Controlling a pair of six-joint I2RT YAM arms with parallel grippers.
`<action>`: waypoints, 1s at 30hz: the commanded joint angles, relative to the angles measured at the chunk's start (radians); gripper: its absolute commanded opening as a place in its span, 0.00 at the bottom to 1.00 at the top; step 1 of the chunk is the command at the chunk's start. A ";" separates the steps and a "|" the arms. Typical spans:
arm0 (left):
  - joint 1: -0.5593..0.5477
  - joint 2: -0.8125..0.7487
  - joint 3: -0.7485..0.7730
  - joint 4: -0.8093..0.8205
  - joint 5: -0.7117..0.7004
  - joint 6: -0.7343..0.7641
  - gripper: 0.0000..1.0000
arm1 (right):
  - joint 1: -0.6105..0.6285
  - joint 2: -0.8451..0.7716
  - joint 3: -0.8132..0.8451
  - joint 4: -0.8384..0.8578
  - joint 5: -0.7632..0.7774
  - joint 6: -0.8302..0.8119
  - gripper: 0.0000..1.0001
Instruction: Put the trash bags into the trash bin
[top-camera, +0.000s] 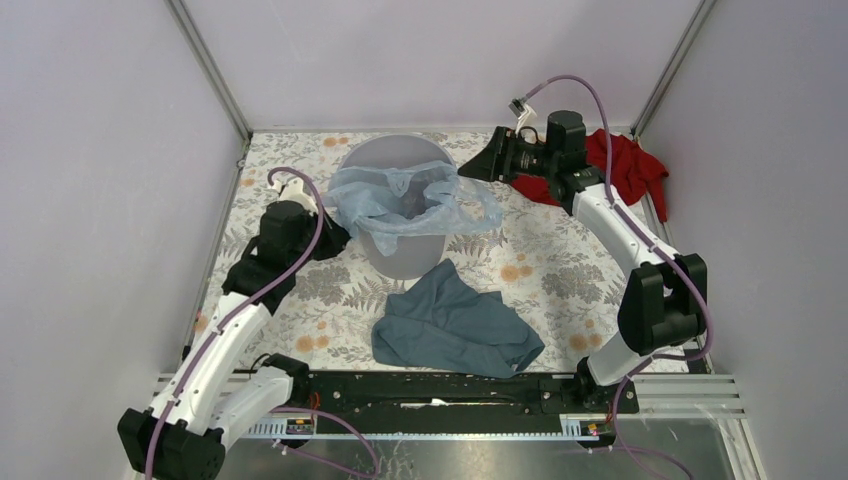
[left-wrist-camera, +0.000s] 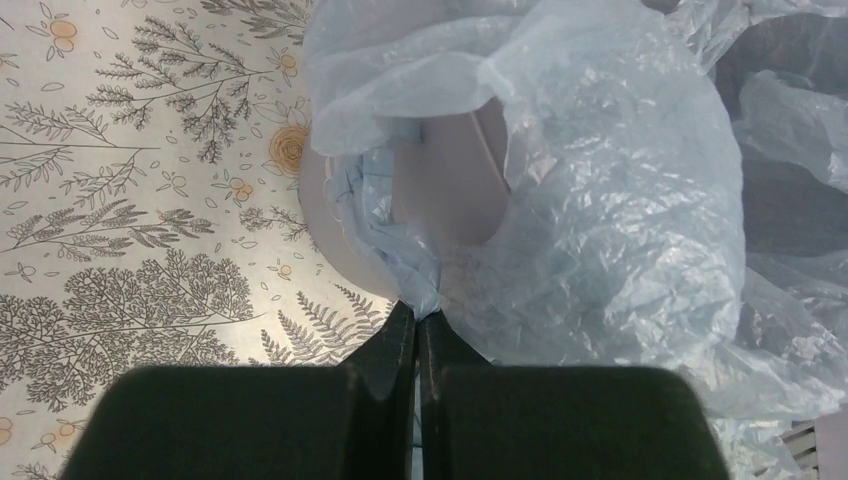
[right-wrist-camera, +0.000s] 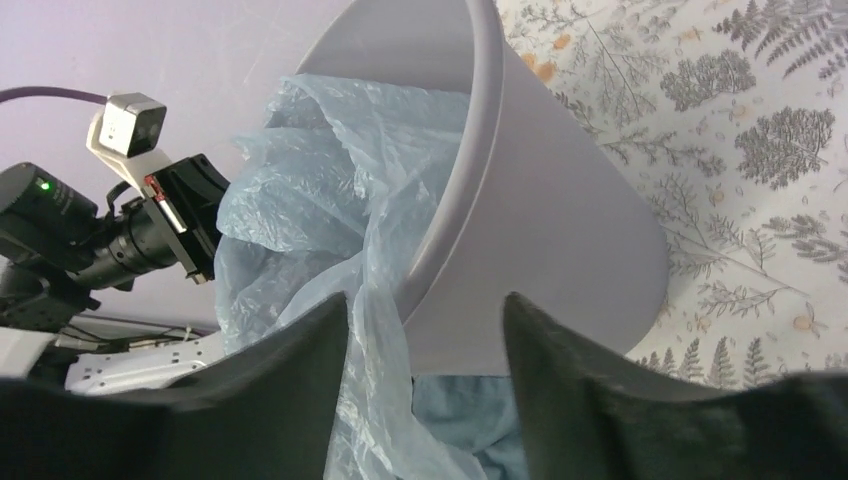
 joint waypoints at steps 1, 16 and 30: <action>0.006 -0.024 0.069 -0.027 0.000 0.068 0.04 | 0.001 0.029 0.038 0.121 -0.102 0.033 0.58; 0.082 0.045 0.399 -0.258 -0.098 0.129 0.94 | -0.001 0.040 0.070 0.078 0.036 0.010 0.00; 0.521 0.135 0.202 0.155 0.599 -0.095 0.98 | -0.027 -0.002 0.002 0.160 0.190 0.096 0.00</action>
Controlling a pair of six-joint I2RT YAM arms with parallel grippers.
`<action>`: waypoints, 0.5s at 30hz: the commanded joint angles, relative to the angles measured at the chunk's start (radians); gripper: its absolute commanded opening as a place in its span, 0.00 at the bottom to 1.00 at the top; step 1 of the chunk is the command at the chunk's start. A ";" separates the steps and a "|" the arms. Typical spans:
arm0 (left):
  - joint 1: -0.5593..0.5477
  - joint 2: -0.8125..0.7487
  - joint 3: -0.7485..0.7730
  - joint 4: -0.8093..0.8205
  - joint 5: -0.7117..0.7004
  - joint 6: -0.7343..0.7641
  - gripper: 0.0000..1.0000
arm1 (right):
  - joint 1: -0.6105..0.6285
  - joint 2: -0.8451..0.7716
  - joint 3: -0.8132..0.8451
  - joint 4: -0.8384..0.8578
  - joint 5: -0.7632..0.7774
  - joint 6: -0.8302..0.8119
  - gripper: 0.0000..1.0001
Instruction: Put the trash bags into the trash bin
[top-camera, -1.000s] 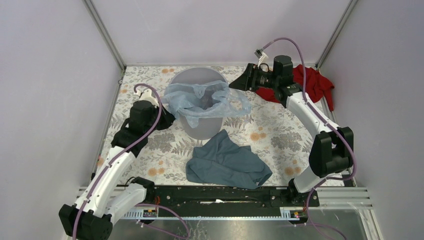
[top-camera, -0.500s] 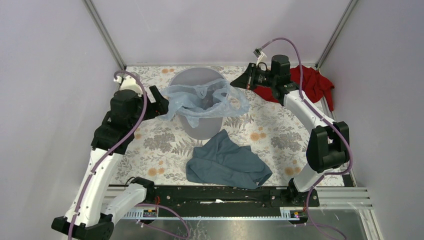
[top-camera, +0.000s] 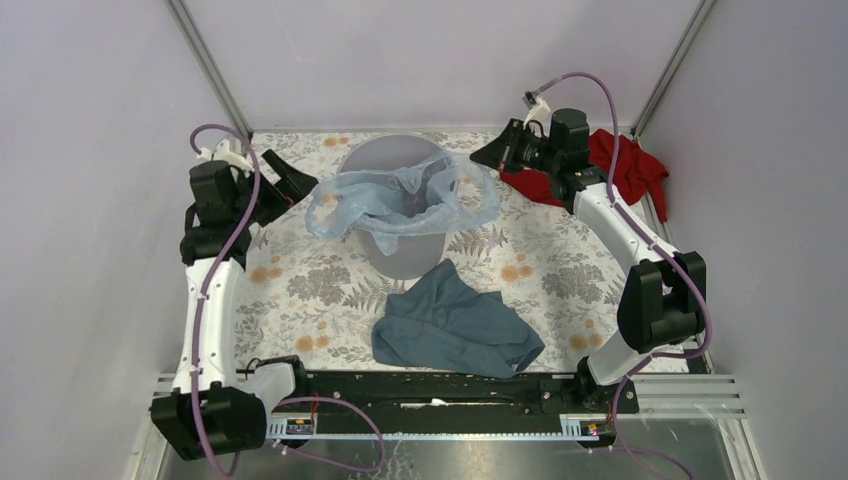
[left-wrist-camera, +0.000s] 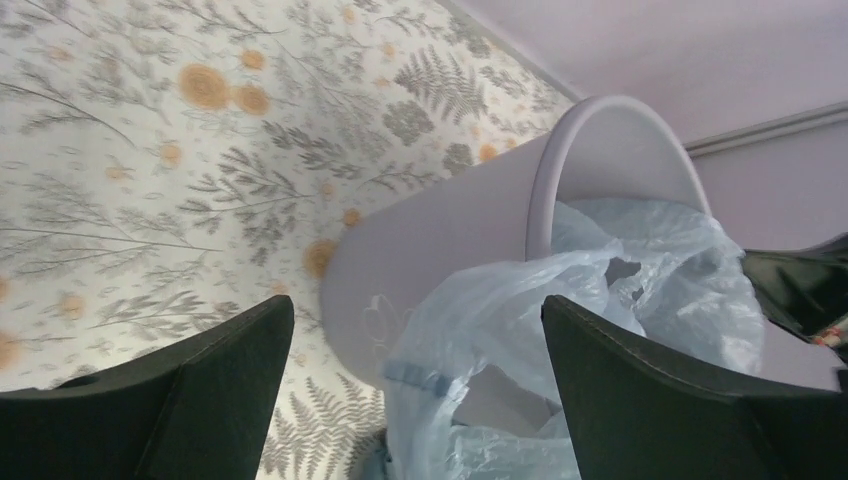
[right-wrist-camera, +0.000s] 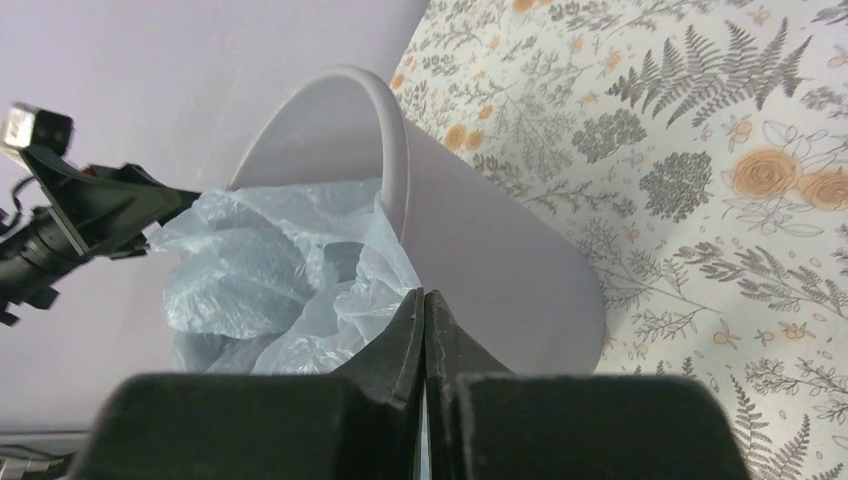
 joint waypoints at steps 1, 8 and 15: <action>0.090 -0.055 -0.142 0.285 0.351 -0.143 0.98 | -0.009 -0.023 -0.001 0.080 0.038 0.037 0.00; 0.121 -0.113 -0.276 0.436 0.454 -0.259 0.99 | -0.009 -0.007 0.014 0.086 0.095 0.028 0.00; 0.151 -0.133 -0.389 0.616 0.498 -0.406 0.70 | -0.009 0.019 0.030 0.099 0.085 0.049 0.00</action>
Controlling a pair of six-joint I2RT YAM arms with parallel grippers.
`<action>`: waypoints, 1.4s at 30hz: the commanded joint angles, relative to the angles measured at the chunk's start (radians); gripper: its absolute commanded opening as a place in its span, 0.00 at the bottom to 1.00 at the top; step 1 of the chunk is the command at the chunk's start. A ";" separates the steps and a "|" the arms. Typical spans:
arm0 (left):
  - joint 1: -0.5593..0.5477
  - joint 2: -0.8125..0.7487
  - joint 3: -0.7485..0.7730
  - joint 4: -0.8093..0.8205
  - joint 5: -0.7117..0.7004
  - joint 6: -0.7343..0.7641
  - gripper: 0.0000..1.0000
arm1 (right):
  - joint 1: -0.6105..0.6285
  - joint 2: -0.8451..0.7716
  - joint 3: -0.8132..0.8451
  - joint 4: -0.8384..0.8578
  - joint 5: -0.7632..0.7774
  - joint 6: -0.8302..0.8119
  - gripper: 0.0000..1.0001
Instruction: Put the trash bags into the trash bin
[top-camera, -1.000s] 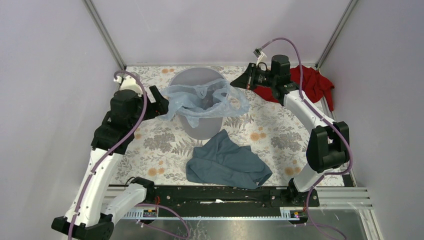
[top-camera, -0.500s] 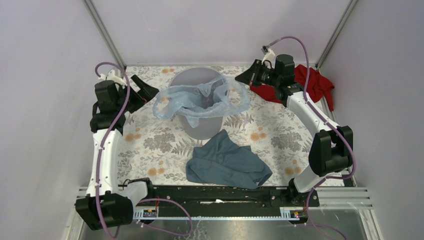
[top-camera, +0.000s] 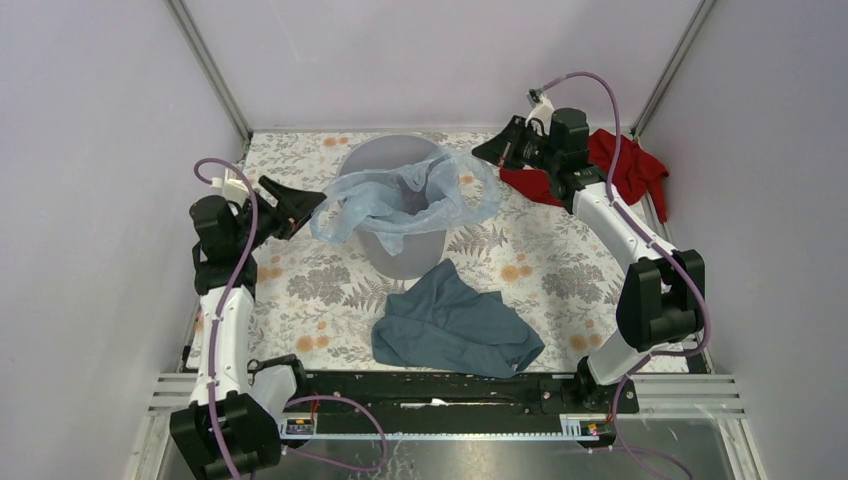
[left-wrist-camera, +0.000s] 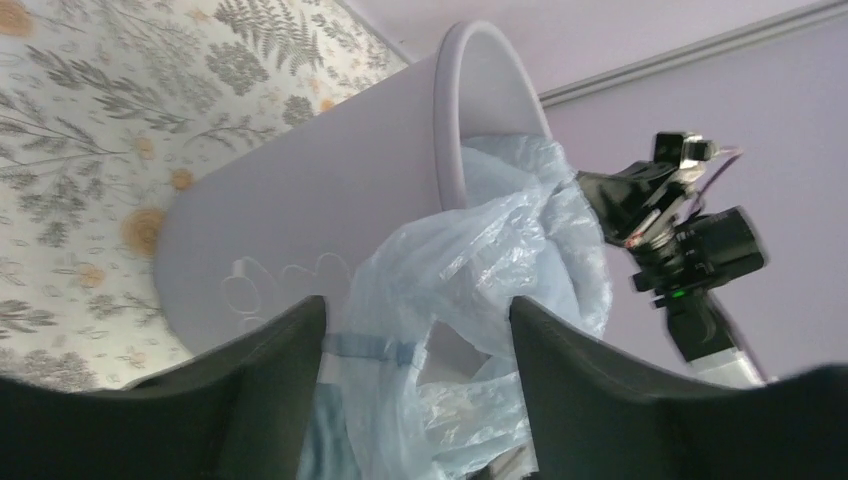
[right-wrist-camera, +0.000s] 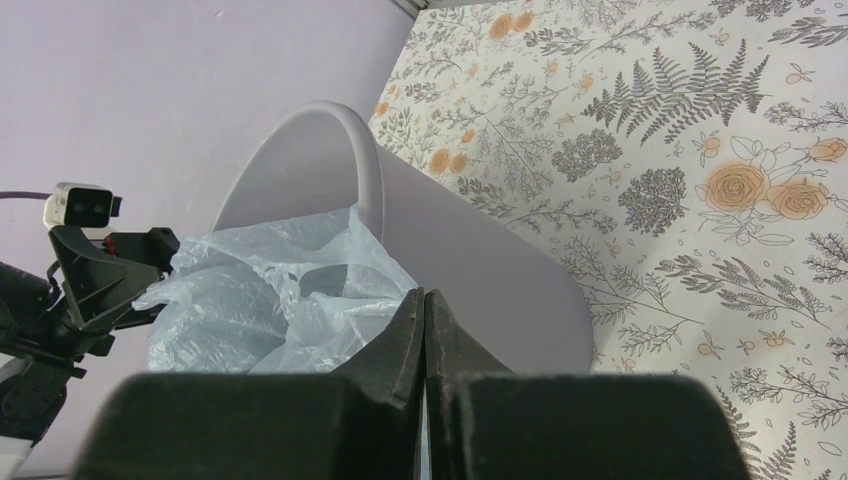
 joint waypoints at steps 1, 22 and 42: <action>0.011 0.003 -0.019 0.172 0.046 -0.081 0.62 | -0.006 0.012 0.029 0.062 0.012 0.015 0.00; -0.125 0.273 0.206 0.213 -0.335 0.047 0.00 | -0.005 0.142 0.128 0.083 0.016 0.028 0.00; -0.241 0.558 0.336 0.062 -0.542 0.142 0.00 | 0.028 0.298 0.263 0.031 0.074 0.032 0.00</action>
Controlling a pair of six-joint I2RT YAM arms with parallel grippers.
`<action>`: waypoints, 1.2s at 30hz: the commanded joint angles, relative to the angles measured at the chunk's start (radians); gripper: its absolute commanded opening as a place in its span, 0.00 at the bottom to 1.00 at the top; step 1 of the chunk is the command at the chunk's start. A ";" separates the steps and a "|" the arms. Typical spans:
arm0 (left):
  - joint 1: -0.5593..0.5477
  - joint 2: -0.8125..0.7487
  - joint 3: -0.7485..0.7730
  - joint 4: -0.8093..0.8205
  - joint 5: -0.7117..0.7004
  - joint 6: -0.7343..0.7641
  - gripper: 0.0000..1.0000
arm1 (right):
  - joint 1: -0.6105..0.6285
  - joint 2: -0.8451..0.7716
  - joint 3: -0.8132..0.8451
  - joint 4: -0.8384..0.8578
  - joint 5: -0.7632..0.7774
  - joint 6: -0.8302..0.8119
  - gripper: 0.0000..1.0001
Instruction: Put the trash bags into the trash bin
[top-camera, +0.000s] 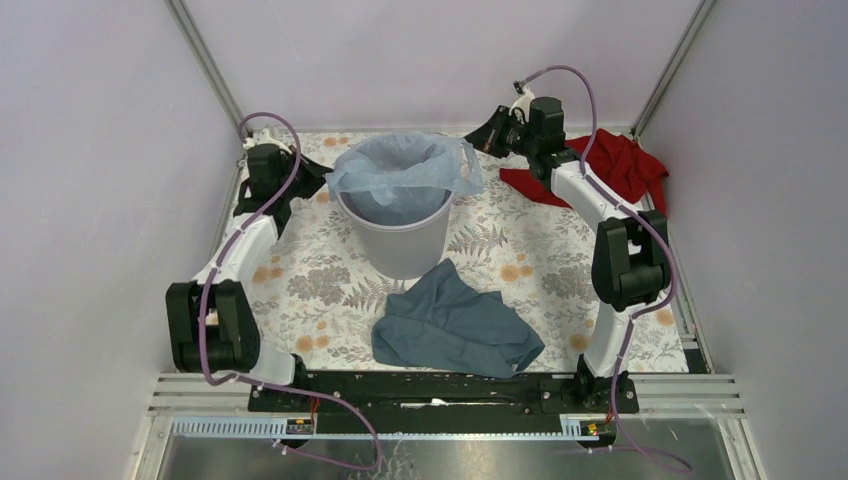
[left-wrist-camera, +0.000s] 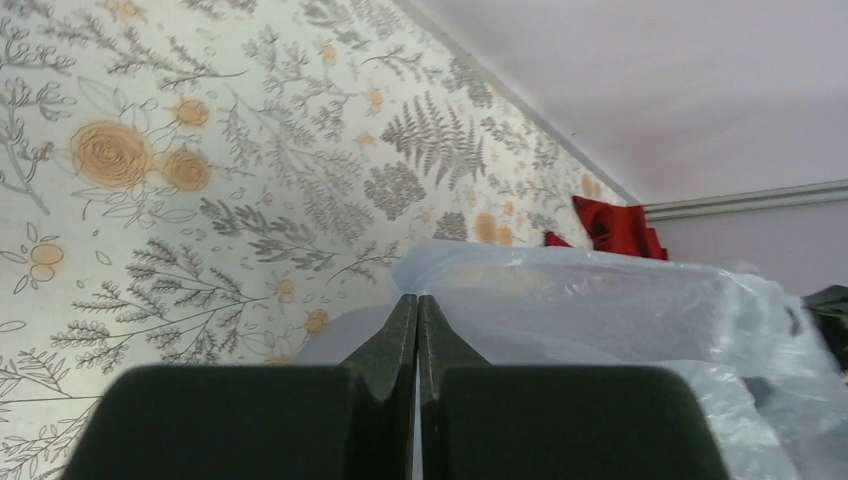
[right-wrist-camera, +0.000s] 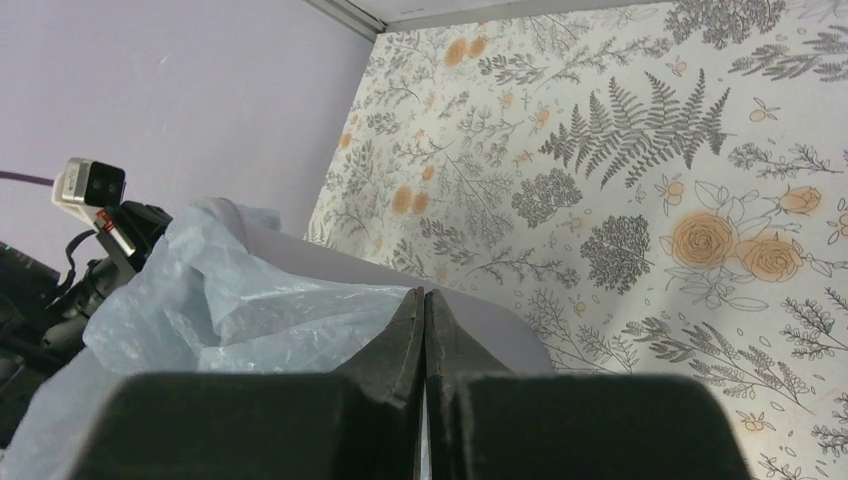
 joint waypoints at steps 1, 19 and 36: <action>0.000 0.076 0.083 -0.057 -0.028 0.037 0.00 | 0.017 0.031 0.059 -0.002 0.038 -0.004 0.00; -0.005 -0.003 -0.105 -0.065 0.033 0.058 0.03 | 0.029 0.035 -0.034 -0.019 0.048 -0.045 0.00; -0.003 -0.099 -0.143 -0.124 0.148 0.071 0.16 | -0.026 -0.346 0.022 -0.626 0.298 -0.349 0.86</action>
